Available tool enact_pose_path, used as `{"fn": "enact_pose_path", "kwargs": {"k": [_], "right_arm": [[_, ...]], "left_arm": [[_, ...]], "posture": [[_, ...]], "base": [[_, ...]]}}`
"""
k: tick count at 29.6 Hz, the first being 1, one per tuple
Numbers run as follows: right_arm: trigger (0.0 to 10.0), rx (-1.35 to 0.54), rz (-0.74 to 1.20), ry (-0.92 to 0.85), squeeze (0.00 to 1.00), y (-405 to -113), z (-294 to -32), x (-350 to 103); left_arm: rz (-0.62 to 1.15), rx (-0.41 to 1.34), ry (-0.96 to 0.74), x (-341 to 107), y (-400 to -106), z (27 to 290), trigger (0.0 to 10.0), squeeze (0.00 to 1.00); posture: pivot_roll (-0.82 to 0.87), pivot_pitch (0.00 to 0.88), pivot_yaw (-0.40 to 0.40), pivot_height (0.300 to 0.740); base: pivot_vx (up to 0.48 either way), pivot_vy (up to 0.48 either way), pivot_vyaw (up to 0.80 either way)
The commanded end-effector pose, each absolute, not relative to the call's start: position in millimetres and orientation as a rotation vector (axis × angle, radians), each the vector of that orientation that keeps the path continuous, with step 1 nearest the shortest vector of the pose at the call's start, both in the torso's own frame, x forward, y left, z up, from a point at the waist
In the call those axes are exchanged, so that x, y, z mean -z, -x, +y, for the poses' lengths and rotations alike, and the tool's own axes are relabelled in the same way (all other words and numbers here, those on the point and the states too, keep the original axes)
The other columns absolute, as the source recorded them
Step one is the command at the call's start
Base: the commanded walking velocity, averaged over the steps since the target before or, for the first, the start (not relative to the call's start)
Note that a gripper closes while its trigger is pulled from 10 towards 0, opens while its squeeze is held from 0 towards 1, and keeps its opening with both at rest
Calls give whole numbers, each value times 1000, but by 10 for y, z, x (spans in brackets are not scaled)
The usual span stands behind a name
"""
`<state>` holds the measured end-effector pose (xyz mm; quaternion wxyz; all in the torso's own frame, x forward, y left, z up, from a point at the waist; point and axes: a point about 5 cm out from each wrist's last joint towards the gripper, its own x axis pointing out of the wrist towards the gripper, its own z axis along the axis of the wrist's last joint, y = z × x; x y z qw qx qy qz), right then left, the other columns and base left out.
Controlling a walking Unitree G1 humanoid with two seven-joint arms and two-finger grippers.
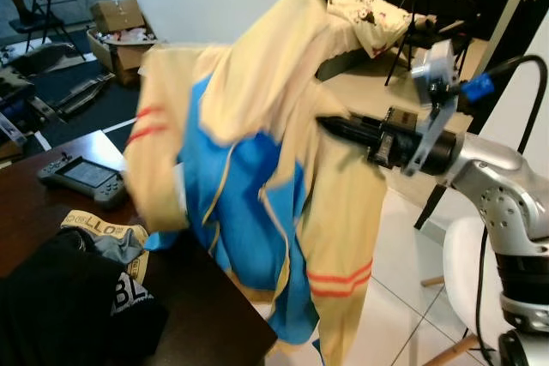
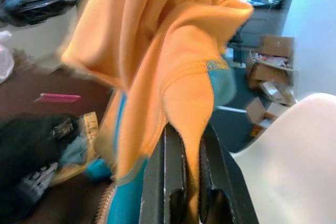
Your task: Hang hanger
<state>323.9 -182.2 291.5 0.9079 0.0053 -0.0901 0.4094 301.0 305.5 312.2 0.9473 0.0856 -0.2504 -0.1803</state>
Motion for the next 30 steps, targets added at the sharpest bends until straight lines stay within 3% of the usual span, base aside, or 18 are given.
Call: {"fn": "enact_pose_path", "kwargs": {"k": [1,2,4,7,10,12,13,14,15,19,30], "right_arm": [[0,-727,-292,-43,0,-3270,-1950,-3092],[0,-727,-292,-43,0,-3270,-1950,-3092],[0,-657,-290,-64,0,-3305,-1956,-3056],[0,-637,-284,-69,0,-3316,-1946,-3032],[0,-608,-251,-104,0,-3309,-1780,-2847],[0,-608,-251,-104,0,-3309,-1780,-2847],[0,-613,-245,-113,0,-3296,-1731,-2809],[0,-659,-251,-150,0,-3242,-1604,-2772],[0,-659,-251,-150,0,-3242,-1604,-2772],[0,-715,-267,-176,0,-3181,-1454,-2762],[0,-760,-291,-197,0,-3121,-1349,-2800]], "left_arm": [[-521,373,-78,-3008,-3043,2943,10000,0],[-521,373,-78,-3008,-3043,2943,10000,0],[-548,439,44,-2853,-3119,2638,10000,0],[-553,463,76,-2797,-3145,2526,10000,0],[-572,564,325,-2648,-3258,1914,10000,0],[-572,564,325,-2648,-3258,1914,10000,0],[-573,579,386,-2635,-3272,1803,10000,0],[-569,605,605,-2629,-3305,1661,10000,0],[-569,605,605,-2629,-3305,1661,10000,0],[-545,666,884,-2617,-3301,1458,10000,0],[-527,634,1000,-2561,-3296,1365,10000,0]], "posture": [[58,0,-7,740],[58,0,-7,740],[56,0,-5,740],[56,0,-5,740],[36,0,4,740],[36,0,4,740],[36,0,4,740],[30,0,11,740],[30,0,11,740],[28,0,13,740],[23,0,14,740]], "base": [[0,0,0],[0,0,0],[0,0,0],[0,0,0],[0,0,0],[0,0,0],[0,0,0],[0,0,0],[0,0,0],[0,0,0],[0,0,0]]}}
